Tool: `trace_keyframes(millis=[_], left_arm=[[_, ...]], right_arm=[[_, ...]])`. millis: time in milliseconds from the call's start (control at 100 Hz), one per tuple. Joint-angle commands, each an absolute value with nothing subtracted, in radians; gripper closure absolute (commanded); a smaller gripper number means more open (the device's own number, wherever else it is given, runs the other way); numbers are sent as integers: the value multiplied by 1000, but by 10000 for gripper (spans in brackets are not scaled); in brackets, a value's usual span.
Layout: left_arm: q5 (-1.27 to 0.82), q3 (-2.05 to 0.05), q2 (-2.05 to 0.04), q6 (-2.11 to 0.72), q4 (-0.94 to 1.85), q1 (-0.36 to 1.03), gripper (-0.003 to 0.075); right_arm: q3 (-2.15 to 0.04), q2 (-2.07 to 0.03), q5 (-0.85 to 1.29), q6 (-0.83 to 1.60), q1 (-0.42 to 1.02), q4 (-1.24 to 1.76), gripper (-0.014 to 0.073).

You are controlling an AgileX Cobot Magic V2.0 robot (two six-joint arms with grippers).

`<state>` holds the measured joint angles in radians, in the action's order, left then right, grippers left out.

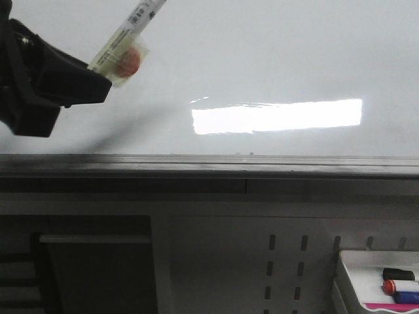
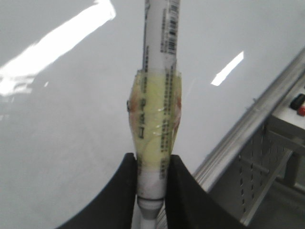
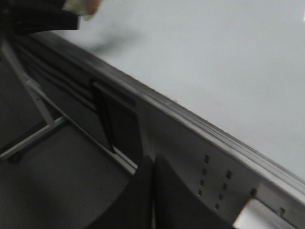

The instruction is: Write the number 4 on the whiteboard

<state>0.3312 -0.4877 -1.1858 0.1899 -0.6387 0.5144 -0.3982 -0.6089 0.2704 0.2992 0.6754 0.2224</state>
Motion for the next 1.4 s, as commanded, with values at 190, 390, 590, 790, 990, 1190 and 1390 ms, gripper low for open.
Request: trace_keyframes(millis=[190,390,590,790,990,1190,1390], left_arm=[[547,-499,-1115,200,-1097,520,740],[620,-499,-1115,200,-1168,520,741],[667,-499,-1115,200,-1168,520,741],[667,-499,-1115,200,-1168,520,741],[667,-499,-1115,200,-1168,520,740],[668,-499,-1115,203,-1164,520,640],[643,-499,-1098,238,-1007,495,405]], right_arm=[[-677,-815,292,323,866,199,441],[-773,-913,324,323,875,199,216],[-815,-1004,307,323,877,199,248],[-863,-1063,300,323,877,201,302],[-869,-1072,309,323,877,201,531],[-869,-1072,313,323,877,191,662],[-870,-1075,305,320,858,191,661]])
